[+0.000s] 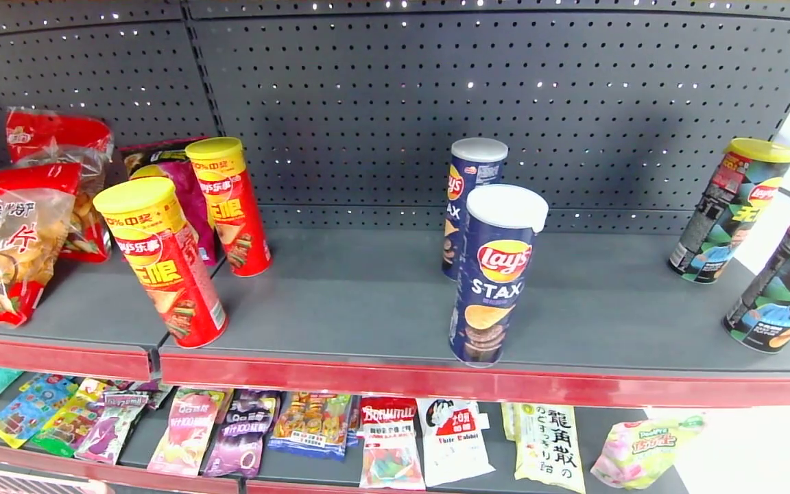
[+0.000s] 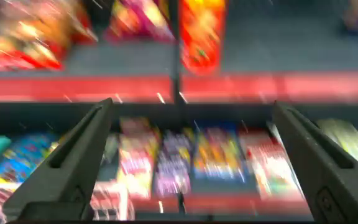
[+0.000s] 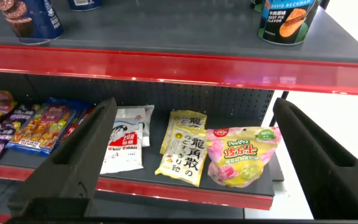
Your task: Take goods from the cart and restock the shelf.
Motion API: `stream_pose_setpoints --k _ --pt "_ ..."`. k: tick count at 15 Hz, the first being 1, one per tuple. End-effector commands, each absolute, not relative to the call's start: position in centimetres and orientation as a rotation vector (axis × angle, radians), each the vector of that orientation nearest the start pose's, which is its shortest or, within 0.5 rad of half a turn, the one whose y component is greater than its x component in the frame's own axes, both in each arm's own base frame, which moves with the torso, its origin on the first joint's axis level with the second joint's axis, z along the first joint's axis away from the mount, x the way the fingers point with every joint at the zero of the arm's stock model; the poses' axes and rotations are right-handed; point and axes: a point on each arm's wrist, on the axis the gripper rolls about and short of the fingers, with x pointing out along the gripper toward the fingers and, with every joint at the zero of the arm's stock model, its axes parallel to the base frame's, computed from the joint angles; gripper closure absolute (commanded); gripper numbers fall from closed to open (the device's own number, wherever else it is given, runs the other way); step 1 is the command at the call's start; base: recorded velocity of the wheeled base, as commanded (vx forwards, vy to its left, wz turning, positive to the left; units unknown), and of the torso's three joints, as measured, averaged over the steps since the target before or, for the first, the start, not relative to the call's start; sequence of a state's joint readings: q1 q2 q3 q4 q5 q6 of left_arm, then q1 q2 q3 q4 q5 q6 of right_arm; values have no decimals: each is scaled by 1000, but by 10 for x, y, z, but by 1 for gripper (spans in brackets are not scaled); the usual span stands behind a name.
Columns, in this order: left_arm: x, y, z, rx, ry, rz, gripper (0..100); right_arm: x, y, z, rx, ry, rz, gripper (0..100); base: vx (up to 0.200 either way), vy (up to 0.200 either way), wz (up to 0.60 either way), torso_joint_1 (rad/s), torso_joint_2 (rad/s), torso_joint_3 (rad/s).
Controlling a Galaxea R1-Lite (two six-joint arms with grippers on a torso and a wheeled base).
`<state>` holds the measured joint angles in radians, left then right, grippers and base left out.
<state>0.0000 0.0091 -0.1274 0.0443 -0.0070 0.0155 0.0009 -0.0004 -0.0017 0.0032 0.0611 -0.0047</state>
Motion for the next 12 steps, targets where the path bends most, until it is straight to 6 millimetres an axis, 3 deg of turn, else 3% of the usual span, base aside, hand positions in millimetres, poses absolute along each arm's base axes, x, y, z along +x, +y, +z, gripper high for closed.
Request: stream_pose_setpoints --k 1,4,6,7,12 --pt "-27 2 92 -44 -72 77 0 -23 1 76 -6 1 63 0 0 0 0 0 0 0" --pt "-34 2 107 -52 -108 82 0 -23 1 75 -6 3 63 0 0 0 0 0 0 0" --pt "-29 2 93 -50 -59 83 0 -23 1 76 -6 1 63 0 0 0 0 0 0 0" --pt "-23 2 77 -51 -17 81 0 -23 1 76 -6 1 63 0 0 0 0 0 0 0" --pt "-23 0 76 -35 -3 12 0 -23 1 76 -6 1 63 0 0 0 0 0 0 0"
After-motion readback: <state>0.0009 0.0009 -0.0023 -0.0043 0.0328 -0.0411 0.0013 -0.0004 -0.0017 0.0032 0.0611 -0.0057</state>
